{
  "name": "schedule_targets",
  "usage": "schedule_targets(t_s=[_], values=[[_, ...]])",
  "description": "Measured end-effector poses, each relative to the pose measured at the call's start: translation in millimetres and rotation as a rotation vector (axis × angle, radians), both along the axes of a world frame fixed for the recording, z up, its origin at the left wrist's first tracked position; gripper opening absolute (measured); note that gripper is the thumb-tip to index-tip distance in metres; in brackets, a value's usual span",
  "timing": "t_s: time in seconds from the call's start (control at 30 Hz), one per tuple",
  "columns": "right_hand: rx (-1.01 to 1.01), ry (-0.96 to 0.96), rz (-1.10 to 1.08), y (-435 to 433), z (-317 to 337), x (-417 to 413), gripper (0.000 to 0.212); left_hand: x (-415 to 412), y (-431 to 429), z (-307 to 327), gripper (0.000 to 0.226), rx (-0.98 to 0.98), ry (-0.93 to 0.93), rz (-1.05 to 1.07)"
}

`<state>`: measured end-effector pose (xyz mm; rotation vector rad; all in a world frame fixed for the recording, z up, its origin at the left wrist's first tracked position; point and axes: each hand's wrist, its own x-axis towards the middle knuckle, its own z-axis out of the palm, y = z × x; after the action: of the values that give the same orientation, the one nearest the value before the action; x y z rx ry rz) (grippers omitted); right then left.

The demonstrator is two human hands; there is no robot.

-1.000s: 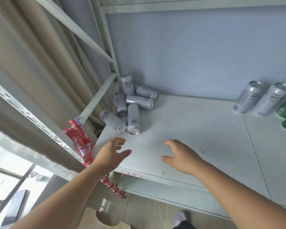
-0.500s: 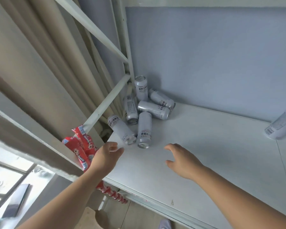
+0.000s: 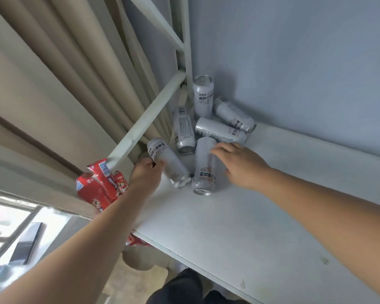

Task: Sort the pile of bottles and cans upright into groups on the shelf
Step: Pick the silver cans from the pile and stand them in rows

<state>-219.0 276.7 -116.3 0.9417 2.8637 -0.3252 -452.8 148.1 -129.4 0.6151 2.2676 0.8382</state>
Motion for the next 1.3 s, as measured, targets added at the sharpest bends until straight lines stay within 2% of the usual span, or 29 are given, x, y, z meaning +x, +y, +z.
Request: schedule_targets(t_s=[0.07,0.13,0.3,0.47,0.7,0.83,0.97,1.13,1.3], values=[[0.103,-0.025,0.081,10,0,-14,0.073,-3,11,1,0.033,0.006,-0.004,0.025],[0.203,-0.054,0.163,19,-3,-25,0.07,-7,21,3,0.029,-0.004,0.011,0.056],[0.33,-0.123,0.264,31,-19,-39,0.06,-20,44,-2,0.044,-0.037,-0.035,0.114],[0.437,-0.067,0.307,34,-31,-43,0.056,-29,56,-12,0.084,-0.092,-0.043,0.137],[0.449,-0.009,0.285,35,-37,-33,0.049,-26,65,-9,0.075,-0.025,-0.147,0.18],[0.406,-0.007,0.212,30,-38,-18,0.055,-18,64,-1,0.069,0.027,-0.158,0.169],[0.299,0.034,0.072,19,-35,2,0.067,-8,63,12,0.042,0.098,-0.093,0.088],[0.198,0.126,-0.138,1,-34,24,0.075,8,52,30,0.047,0.162,0.067,-0.093],[0.129,0.306,-0.373,-23,-33,38,0.066,25,33,47,0.041,0.253,0.099,-0.151]])
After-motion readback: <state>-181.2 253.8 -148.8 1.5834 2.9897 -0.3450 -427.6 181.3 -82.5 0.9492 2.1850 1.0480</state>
